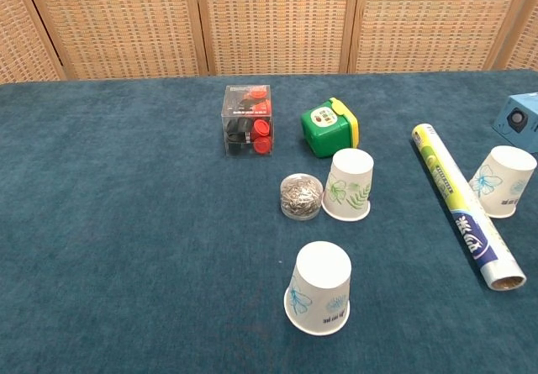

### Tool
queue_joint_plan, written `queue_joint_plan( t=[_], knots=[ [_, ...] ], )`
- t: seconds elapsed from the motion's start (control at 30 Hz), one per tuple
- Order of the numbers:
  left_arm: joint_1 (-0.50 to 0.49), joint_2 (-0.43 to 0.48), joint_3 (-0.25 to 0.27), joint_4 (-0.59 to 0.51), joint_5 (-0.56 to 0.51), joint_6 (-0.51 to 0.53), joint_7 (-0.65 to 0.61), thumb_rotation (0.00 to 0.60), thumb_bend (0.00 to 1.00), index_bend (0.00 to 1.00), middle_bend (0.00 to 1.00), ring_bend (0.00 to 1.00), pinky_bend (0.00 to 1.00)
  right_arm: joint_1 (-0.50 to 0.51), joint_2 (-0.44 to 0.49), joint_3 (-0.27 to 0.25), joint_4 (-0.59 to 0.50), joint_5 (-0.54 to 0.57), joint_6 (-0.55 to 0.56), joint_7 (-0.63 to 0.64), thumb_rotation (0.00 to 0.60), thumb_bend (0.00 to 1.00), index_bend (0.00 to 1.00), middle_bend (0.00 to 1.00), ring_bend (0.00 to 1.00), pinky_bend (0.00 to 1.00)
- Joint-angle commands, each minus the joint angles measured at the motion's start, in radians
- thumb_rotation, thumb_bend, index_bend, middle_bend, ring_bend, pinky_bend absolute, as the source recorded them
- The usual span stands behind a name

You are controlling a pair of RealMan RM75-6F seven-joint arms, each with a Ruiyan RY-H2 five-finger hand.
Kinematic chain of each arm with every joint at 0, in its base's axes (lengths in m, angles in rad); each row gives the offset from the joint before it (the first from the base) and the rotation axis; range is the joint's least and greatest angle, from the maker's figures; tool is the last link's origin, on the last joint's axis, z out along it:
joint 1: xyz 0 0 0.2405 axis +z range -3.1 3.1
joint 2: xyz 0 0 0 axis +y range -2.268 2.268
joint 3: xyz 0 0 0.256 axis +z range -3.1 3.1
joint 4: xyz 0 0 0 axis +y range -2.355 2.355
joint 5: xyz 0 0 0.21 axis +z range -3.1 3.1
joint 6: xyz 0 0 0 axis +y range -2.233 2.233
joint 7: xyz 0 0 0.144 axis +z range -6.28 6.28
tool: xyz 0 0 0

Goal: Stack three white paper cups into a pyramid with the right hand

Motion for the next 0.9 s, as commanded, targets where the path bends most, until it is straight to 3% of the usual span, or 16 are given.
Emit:
queue_joint_plan(
  t=[0.03, 0.6, 0.9],
  knots=[
    [-0.001, -0.001, 0.0, 0.0, -0.001, -0.003, 0.001, 0.6, 0.21, 0.0, 0.0, 0.0, 0.0, 0.0, -0.001, 0.0, 0.001, 0.001, -0.002, -0.001, 0.6, 0.13, 0.0, 0.0, 0.0, 0.0],
    [0.001, -0.002, -0.003, -0.005, -0.007, -0.004, 0.007, 0.6, 0.21, 0.0, 0.0, 0.0, 0.0, 0.016, 0.001, 0.008, 0.01, -0.008, -0.007, 0.03, 0.6, 0.13, 0.0, 0.0, 0.0, 0.0],
    [-0.003, -0.006, -0.008, -0.002, -0.018, -0.013, 0.012, 0.6, 0.21, 0.0, 0.0, 0.0, 0.0, 0.078, -0.013, 0.036, 0.023, -0.003, -0.074, 0.077, 0.6, 0.13, 0.0, 0.0, 0.0, 0.0]
  ],
)
